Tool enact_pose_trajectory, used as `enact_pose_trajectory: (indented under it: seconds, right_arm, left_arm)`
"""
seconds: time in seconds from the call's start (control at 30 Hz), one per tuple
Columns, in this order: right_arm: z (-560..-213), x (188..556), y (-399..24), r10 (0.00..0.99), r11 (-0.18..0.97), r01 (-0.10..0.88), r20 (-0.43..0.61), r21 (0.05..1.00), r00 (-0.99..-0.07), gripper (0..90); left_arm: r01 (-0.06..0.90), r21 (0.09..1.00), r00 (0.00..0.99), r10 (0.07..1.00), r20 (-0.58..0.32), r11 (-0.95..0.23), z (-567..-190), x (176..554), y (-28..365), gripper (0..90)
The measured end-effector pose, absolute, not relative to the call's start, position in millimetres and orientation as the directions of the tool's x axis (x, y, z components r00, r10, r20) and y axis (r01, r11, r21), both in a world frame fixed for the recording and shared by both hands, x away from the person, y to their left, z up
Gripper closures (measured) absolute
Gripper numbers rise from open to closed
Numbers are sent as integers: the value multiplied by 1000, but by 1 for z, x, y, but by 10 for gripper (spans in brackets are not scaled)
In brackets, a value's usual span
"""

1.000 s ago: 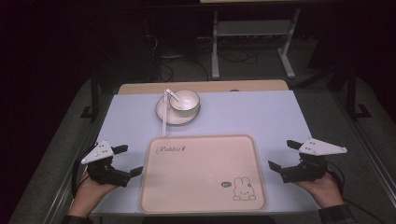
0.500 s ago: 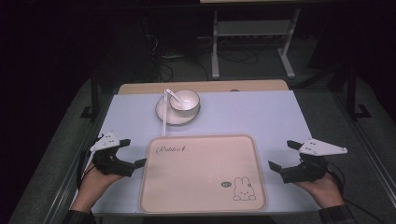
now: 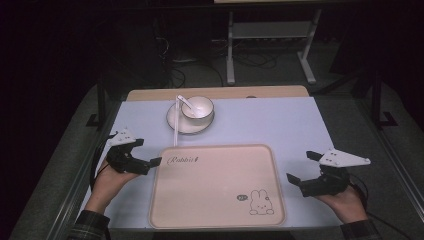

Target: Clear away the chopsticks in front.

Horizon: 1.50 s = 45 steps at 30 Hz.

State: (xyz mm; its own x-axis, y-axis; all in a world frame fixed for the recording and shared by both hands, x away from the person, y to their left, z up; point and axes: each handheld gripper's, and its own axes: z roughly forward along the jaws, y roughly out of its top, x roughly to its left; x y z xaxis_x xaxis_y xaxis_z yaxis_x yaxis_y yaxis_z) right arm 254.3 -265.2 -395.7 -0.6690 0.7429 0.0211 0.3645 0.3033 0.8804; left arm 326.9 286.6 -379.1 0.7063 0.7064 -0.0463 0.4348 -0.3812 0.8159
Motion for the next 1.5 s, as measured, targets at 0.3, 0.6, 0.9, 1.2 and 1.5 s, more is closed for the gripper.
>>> enact_pose_trajectory:
  seconds: [0.3, 0.6, 0.9, 1.2, 1.5]
  right_arm:
    - [-396, 255, -265, 744, 305, 365, 20, 879, -668, 0]
    - [-396, 255, -266, 744, 303, 365, 21, 880, -668, 0]
    - [-396, 255, -267, 746, 299, 366, 23, 881, -666, 0]
    - [-397, 256, -270, 748, 290, 368, 30, 884, -663, 0]
    - [-396, 257, -270, 748, 288, 367, 31, 884, -662, 0]
  left_arm:
    - [448, 806, 700, 713, -46, -388, -376, 354, 277, 0]
    - [459, 786, 694, 720, -27, -413, -373, 381, 265, 159]
    - [500, 754, 631, 775, 18, -425, -379, 417, 250, 243]
    - [558, 709, 603, 797, 10, -432, -391, 458, 234, 338]
    - [597, 669, 563, 825, 42, -442, -404, 479, 220, 430]
